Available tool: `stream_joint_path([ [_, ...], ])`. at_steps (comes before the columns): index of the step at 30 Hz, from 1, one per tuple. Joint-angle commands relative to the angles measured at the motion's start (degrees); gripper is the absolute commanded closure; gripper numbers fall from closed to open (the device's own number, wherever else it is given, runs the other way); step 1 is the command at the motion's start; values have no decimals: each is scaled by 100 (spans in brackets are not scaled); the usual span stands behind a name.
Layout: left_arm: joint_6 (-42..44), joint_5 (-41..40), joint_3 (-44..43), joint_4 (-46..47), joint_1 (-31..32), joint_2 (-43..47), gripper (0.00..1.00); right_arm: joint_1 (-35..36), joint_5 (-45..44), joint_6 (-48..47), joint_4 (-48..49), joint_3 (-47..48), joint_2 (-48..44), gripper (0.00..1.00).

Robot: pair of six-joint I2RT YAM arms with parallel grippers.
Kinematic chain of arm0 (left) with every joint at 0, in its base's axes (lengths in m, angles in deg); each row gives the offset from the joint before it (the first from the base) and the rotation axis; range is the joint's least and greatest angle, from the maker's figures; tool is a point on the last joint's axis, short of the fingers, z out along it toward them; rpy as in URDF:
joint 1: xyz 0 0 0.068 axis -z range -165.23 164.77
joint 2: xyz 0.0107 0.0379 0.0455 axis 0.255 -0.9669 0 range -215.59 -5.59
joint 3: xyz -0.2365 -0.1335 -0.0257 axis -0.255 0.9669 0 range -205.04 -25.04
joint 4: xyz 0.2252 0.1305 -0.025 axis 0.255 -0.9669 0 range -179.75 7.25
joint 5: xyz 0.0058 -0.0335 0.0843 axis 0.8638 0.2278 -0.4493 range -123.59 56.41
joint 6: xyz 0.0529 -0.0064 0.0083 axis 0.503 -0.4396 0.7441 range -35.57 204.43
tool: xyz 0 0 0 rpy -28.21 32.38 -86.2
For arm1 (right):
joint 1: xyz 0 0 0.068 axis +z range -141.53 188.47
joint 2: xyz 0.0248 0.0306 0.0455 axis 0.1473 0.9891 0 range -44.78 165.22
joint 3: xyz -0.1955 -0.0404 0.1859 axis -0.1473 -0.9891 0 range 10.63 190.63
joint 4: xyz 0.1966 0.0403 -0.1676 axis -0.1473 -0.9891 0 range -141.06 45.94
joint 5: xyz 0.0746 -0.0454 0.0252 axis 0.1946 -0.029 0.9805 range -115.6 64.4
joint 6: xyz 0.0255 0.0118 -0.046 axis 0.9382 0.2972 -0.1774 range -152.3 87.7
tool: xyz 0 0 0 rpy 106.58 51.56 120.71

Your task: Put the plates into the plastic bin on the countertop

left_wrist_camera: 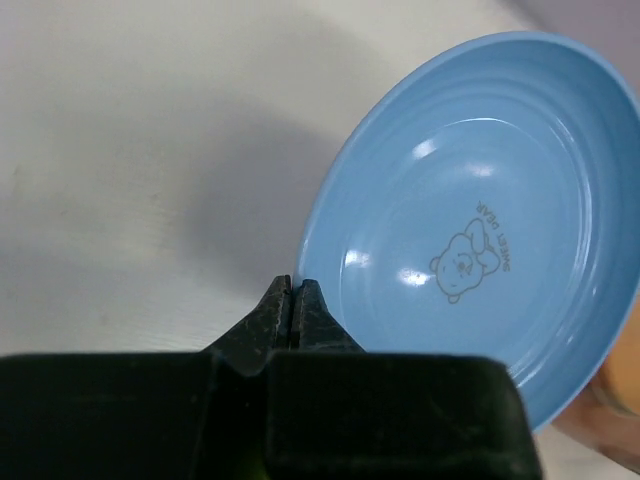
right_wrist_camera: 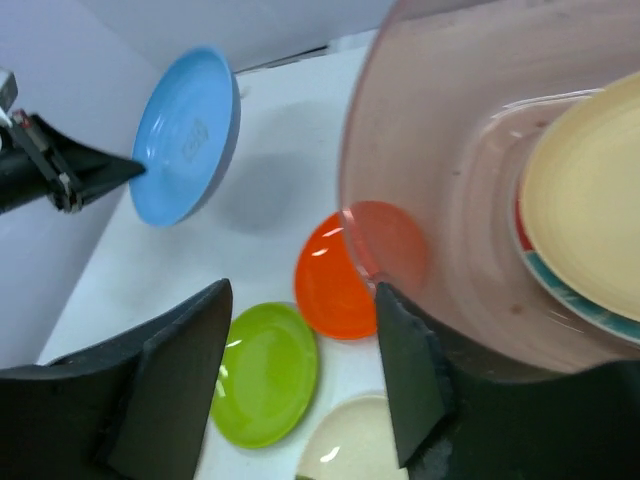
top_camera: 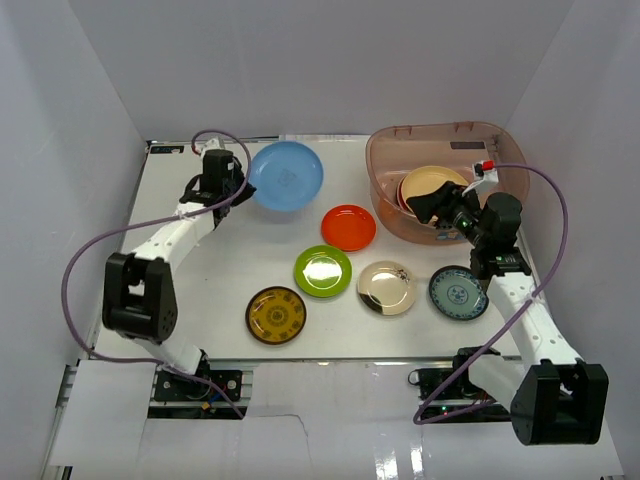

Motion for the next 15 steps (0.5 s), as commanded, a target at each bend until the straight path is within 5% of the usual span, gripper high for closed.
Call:
stream_joint_path([
  [1, -133, 196, -217, 441, 587, 1129, 100, 98, 1057, 399, 449, 191, -261, 36],
  [2, -142, 170, -304, 432, 720, 1200, 100, 115, 1198, 479, 485, 270, -314, 46],
  [3, -150, 152, -410, 424, 869, 1253, 100, 141, 1408, 540, 476, 497, -376, 73],
  [5, -133, 100, -866, 336, 1299, 1157, 100, 159, 1498, 576, 336, 805, -551, 92],
  [13, 376, -761, -3133, -130, 2751, -702, 100, 212, 806, -187, -1087, 2072, -886, 87],
  [15, 482, -876, -3924, -279, 2962, -1144, 100, 221, -150, -653, -1490, 2107, -938, 67],
])
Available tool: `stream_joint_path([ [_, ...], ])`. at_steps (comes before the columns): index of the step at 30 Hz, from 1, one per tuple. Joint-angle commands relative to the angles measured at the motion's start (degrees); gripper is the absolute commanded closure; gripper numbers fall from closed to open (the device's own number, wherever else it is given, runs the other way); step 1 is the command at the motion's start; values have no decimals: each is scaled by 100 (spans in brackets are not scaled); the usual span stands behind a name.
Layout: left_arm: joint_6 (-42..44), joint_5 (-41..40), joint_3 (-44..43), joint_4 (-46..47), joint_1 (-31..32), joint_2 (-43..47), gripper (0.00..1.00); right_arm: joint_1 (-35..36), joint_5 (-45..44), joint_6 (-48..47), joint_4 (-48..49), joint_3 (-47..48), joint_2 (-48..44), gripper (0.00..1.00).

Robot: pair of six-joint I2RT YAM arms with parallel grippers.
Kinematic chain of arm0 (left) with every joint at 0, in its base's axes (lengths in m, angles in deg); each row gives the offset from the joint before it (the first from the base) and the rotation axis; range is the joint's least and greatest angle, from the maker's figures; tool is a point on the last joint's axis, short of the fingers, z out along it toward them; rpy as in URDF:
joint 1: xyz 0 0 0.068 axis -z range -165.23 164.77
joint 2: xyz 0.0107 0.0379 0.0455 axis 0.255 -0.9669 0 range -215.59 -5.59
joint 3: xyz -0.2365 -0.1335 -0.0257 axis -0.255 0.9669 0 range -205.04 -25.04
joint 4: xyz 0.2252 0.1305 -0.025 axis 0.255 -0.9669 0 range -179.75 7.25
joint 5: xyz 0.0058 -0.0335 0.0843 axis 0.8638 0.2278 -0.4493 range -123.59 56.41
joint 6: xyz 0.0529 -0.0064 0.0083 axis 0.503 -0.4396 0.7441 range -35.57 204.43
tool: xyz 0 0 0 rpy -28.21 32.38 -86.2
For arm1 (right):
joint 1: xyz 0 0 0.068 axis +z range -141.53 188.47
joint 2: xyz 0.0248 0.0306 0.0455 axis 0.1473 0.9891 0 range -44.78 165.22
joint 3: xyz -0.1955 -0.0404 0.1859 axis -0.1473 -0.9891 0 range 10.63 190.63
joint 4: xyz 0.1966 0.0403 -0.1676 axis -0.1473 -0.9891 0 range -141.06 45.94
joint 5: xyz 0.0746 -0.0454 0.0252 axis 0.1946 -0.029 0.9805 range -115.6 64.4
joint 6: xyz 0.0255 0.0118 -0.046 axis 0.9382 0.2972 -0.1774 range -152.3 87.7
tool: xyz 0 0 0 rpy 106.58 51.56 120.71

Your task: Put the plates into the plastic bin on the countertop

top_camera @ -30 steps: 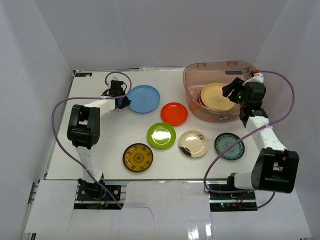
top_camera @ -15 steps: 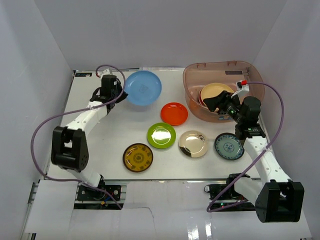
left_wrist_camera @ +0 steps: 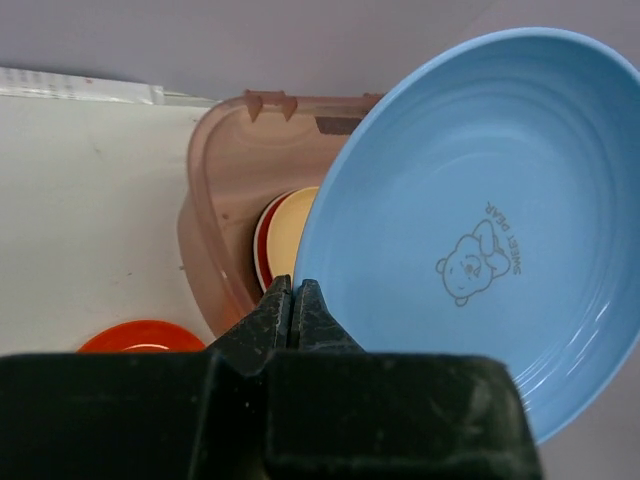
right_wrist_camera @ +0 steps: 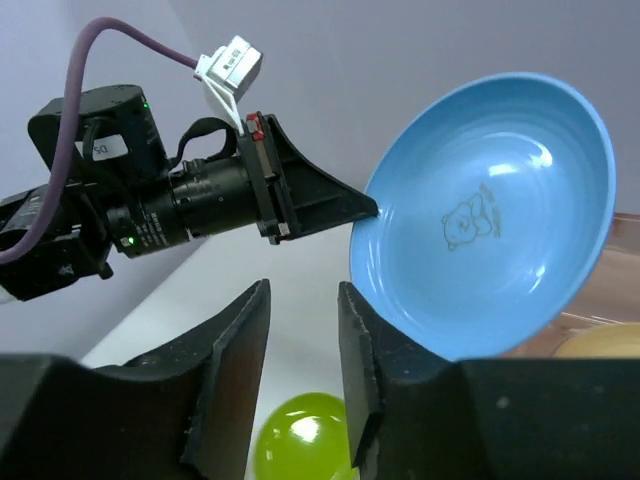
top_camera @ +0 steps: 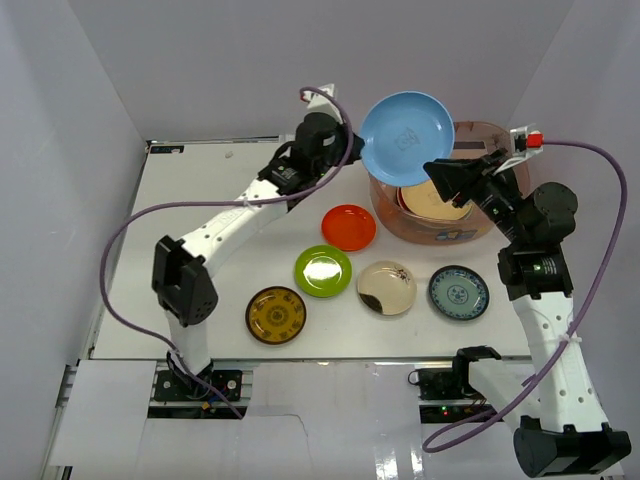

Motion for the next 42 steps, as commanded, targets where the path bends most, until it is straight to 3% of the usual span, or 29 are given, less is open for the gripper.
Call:
stream_joint_path([
  [1, 283, -489, -911, -421, 254, -677, 100, 24, -1300, -813, -1198, 212, -21, 58],
  [2, 327, -524, -1392, -535, 342, -1054, 100, 15, -2104, -1119, -1315, 230, -3, 33],
  [5, 389, -481, -2045, -650, 509, -1539, 100, 7, -3015, -1560, -1518, 405, 242, 6],
  [12, 530, -560, -2145, -642, 650, -1559, 100, -160, -4089, -1957, -1597, 371, 656, 3],
  [18, 547, -437, -1758, -502, 650, -1234, 100, -494, -3739, -1826, -1580, 240, 1104, 5],
  [25, 521, 37, -1538, -405, 650, -979, 100, -942, -2800, -1501, -1422, 169, 1675, 22],
  [27, 556, 108, -1476, -413, 650, -917, 100, -1030, -2439, -1325, -1308, 99, 1746, 31],
  [30, 609, 231, -1415, -413, 650, -838, 100, -1153, -1999, -1018, -913, -103, 1763, 53],
  [32, 670, 336, -1353, -413, 650, -742, 100, -1198, -1823, -886, -728, -173, 1790, 79],
  [34, 836, 415, -1222, -500, 650, -593, 83, -1233, -1848, -736, -544, -183, 1834, 92],
  [35, 916, 416, -1221, -562, 650, -522, 72, -1242, -1883, -710, -499, -183, 1851, 92],
  [36, 1004, 372, -1073, -650, 650, -434, 48, -1259, -1919, -683, -472, -157, 1956, 92],
  [38, 1189, 23, -714, -852, 650, -119, 30, -1285, -2085, -683, -472, 18, 2114, 92],
  [39, 1232, -137, -120, -853, 642, 309, 17, -1294, -2173, -692, -472, 89, 2315, 92],
  [42, 1216, -594, 1250, -853, 580, 1302, 8, -1399, -2437, -718, -464, 379, 2790, 92],
])
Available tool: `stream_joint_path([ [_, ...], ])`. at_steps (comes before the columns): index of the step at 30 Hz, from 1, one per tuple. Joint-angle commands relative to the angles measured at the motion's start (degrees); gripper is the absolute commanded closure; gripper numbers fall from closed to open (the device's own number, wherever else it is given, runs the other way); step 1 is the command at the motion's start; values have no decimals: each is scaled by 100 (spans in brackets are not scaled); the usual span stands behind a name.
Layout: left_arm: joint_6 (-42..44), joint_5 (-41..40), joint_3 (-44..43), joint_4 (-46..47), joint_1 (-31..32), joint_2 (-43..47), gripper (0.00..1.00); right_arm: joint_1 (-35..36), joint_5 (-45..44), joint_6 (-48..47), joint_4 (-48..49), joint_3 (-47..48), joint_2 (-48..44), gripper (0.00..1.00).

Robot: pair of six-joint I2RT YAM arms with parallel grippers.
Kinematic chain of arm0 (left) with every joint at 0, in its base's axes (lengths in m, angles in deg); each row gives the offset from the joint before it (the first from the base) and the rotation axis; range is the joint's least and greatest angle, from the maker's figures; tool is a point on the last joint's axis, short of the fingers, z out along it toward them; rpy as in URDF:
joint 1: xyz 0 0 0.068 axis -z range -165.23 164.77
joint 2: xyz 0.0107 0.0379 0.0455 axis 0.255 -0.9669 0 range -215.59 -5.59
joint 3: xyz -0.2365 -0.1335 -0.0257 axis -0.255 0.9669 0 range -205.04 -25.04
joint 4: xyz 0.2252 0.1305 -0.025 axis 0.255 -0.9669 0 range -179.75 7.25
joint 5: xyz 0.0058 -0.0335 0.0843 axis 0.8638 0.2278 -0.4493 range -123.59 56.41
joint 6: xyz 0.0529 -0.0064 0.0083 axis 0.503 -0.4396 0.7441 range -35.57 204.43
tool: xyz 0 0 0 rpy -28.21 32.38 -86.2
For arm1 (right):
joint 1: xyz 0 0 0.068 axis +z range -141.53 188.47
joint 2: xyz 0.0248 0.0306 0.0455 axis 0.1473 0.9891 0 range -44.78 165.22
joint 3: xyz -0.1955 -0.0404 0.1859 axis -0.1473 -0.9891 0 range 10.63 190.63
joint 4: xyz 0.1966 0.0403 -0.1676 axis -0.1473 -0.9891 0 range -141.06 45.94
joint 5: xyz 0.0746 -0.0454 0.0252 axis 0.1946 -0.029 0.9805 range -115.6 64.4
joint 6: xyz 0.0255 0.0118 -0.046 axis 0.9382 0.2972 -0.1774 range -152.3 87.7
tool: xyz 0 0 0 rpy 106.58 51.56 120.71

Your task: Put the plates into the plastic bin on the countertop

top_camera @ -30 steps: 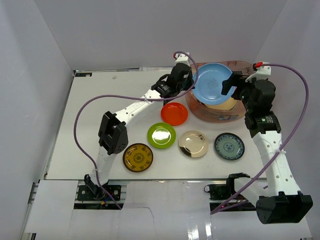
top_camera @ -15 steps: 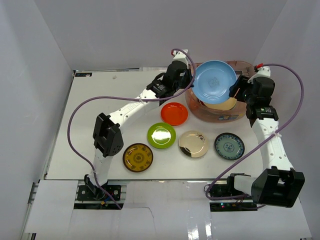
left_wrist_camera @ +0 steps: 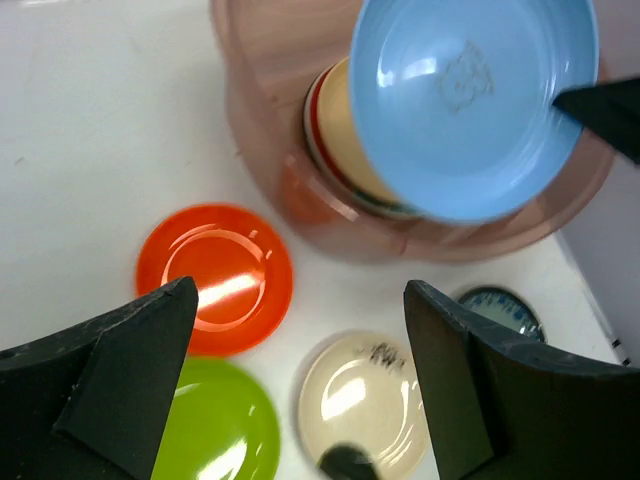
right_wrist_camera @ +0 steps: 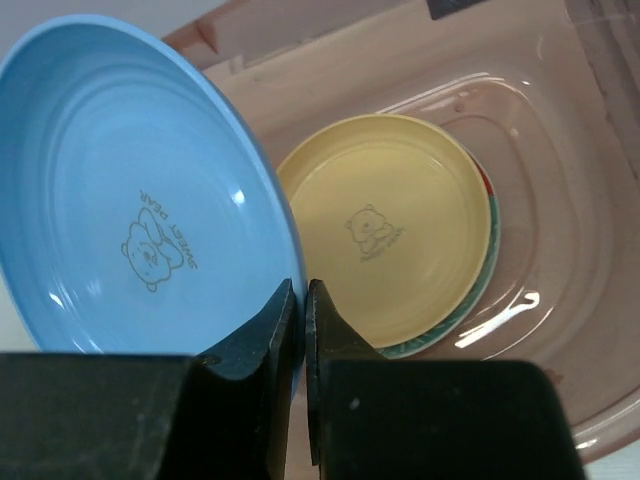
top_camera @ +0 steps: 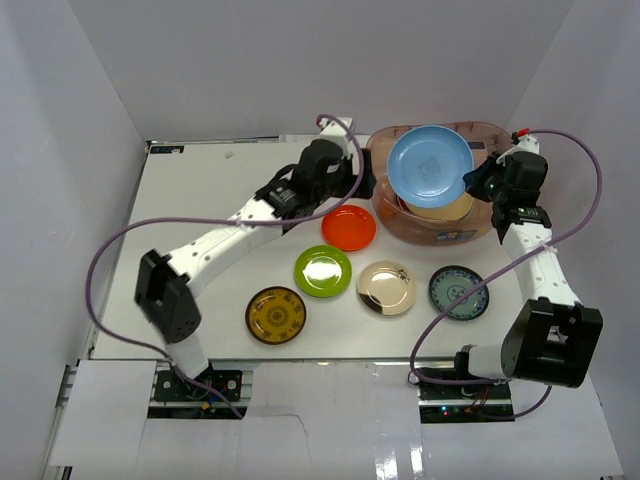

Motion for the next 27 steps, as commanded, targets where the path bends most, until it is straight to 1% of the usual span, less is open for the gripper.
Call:
stream_joint_path([
  [1, 110, -540, 1227, -127, -73, 1432, 5, -110, -452, 106, 371, 463, 485, 92],
  [2, 48, -602, 1570, -162, -108, 1670, 4, -128, -523, 89, 380, 533, 600, 92],
  [3, -22, -785, 2209, -275, -152, 2142, 4, -145, -602, 80, 389, 682, 862, 92],
  [6, -285, -971, 3074, -626, -389, 2786, 4, -163, -796, 80, 415, 937, 1328, 92],
  [7, -365, -989, 3520, -759, -477, 3154, 4, -163, -797, 88, 407, 999, 1444, 92],
  [8, -452, -972, 3716, -890, -565, 3323, 5, -163, -788, 88, 407, 1052, 1532, 92],
  [9, -619, -823, 3901, -1144, -818, 3472, 5, -163, -962, 88, 398, 1122, 1715, 92],
  [11, -813, -551, 4376, -1400, -1109, 3886, 5, -163, -990, 62, 345, 1184, 1927, 92],
  [12, -988, -402, 4534, -1610, -1380, 4017, 5, -154, -1025, 62, 328, 1193, 1954, 90],
  [13, -1059, -156, 4692, -1699, -1496, 4141, 5, -163, -1051, 62, 328, 1149, 1963, 81],
  [14, -1156, -84, 4963, -1796, -1576, 4359, 5, -154, -1043, 45, 336, 1131, 1963, 73],
  [15, -1391, -32, 5070, -2015, -1716, 4440, 5, -154, -982, 36, 328, 1114, 1946, 51],
  [16, -1481, 73, 5176, -2104, -1769, 4519, 5, -154, -903, 27, 328, 1114, 1920, 42],
  [17, -1577, 118, 5325, -2200, -1805, 4642, 5, -163, -876, 9, 310, 1122, 1841, 35],
  [18, -1691, 110, 5370, -2419, -1857, 4686, 4, -154, -606, -8, 267, 1149, 1788, 30],
  [19, -1936, 92, 5396, -2543, -1867, 4722, 4, -146, -499, -26, 249, 1158, 1709, 29],
  [22, -2263, -4, 5493, -2956, -1884, 4836, 8, 56, -183, -87, 187, 1018, 1209, 28],
  [23, -2481, -66, 5520, -3044, -1884, 4862, 8, 205, -138, -140, 204, 756, 851, 29],
  [24, -2562, -66, 5607, -3167, -1884, 4906, 9, 589, -163, -245, 205, 588, 664, 31],
  [25, -2719, -75, 5660, -3255, -1884, 4924, 9, 863, -207, -280, 213, 395, 227, 32],
  [26, -2791, -118, 5713, -3378, -1884, 4950, 11, 1527, -251, -316, 370, -120, -38, 34],
  [27, -2852, -93, 5861, -3414, -1893, 5003, 12, 1890, -391, -333, 519, -447, -267, 37],
])
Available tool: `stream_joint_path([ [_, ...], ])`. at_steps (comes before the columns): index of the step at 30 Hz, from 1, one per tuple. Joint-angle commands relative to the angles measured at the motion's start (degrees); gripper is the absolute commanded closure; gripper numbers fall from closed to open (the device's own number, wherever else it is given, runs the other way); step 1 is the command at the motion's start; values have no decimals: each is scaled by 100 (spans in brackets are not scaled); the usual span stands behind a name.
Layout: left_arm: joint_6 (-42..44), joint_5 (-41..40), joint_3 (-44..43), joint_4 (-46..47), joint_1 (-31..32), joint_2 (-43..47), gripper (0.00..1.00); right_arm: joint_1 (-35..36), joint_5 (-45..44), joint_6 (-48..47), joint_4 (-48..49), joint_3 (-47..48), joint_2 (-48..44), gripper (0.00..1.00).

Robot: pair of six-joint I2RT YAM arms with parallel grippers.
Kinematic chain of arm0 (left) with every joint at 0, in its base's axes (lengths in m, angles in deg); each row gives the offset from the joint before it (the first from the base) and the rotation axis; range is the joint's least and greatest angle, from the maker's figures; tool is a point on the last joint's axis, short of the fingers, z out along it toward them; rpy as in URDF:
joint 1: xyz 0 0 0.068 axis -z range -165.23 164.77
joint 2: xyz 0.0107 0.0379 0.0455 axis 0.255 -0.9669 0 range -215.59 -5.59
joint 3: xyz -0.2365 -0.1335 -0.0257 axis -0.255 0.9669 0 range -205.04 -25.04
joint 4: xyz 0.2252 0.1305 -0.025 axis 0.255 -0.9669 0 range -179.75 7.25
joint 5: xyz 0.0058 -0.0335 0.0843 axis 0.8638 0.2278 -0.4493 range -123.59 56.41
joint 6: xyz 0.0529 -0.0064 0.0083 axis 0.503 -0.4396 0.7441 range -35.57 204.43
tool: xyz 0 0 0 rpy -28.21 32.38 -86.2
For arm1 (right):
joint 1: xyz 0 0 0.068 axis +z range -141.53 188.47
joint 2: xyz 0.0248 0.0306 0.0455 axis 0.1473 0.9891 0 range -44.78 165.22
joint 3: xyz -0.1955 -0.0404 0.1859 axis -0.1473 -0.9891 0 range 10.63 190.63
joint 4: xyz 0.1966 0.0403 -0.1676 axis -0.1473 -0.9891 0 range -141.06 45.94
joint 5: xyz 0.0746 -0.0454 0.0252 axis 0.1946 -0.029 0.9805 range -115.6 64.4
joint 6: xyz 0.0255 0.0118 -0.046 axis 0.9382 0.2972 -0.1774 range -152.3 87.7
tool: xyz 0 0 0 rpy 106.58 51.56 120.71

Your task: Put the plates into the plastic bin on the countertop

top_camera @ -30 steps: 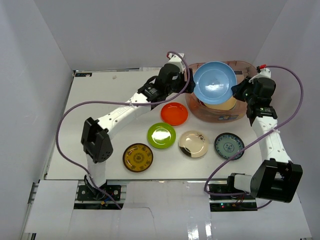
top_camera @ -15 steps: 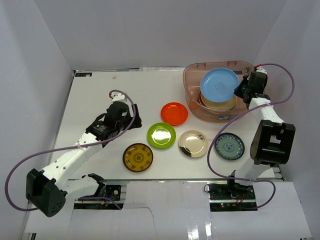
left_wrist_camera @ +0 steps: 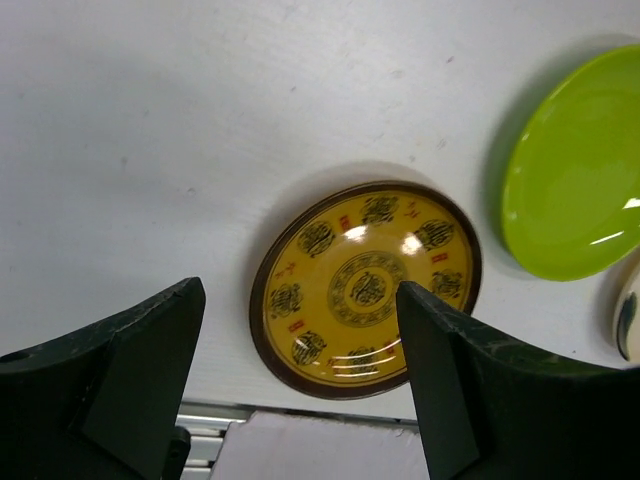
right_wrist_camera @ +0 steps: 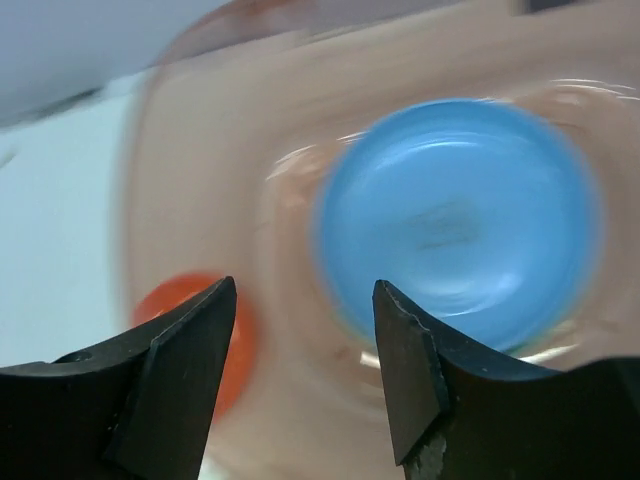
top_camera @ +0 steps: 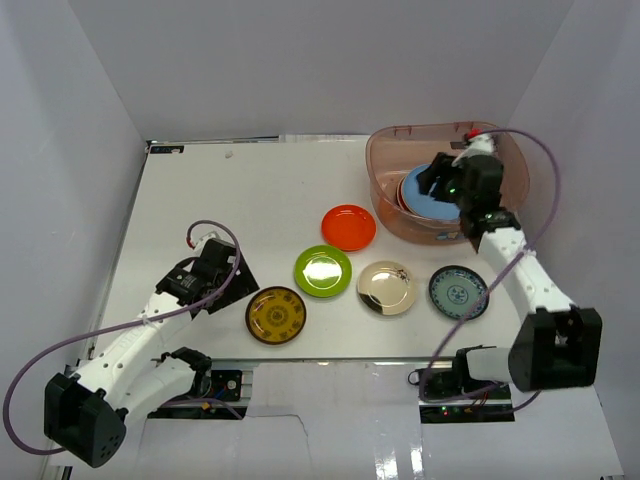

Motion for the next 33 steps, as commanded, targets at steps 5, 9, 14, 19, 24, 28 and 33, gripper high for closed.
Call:
stream_joint_path([
  [5, -768, 476, 605, -389, -33, 335, 18, 2357, 509, 326, 783, -2403, -2124, 51],
  [9, -804, 888, 807, -82, -33, 160, 22, 2596, 91, 617, 91, -3501, -3031, 56],
  [14, -988, 1370, 1352, 568, -33, -121, 30, 2596, -922, 1003, -930, -4092, -4112, 27],
  [19, -1024, 1049, 1405, 657, -33, -34, 46, 2605, -1159, 1390, -1141, -4374, -4052, 28],
  [24, -1006, 1039, 1458, 736, -24, -86, 54, 2596, -1695, 1522, -1141, -4435, -4044, 37],
  [28, -971, 1004, 1441, 745, -24, -183, 61, 2596, -1731, 1557, -1080, -4488, -3597, 41],
  [33, -945, 1021, 1432, 754, -15, -253, 65, 2596, -1626, 1628, -685, -4628, -3226, 41],
])
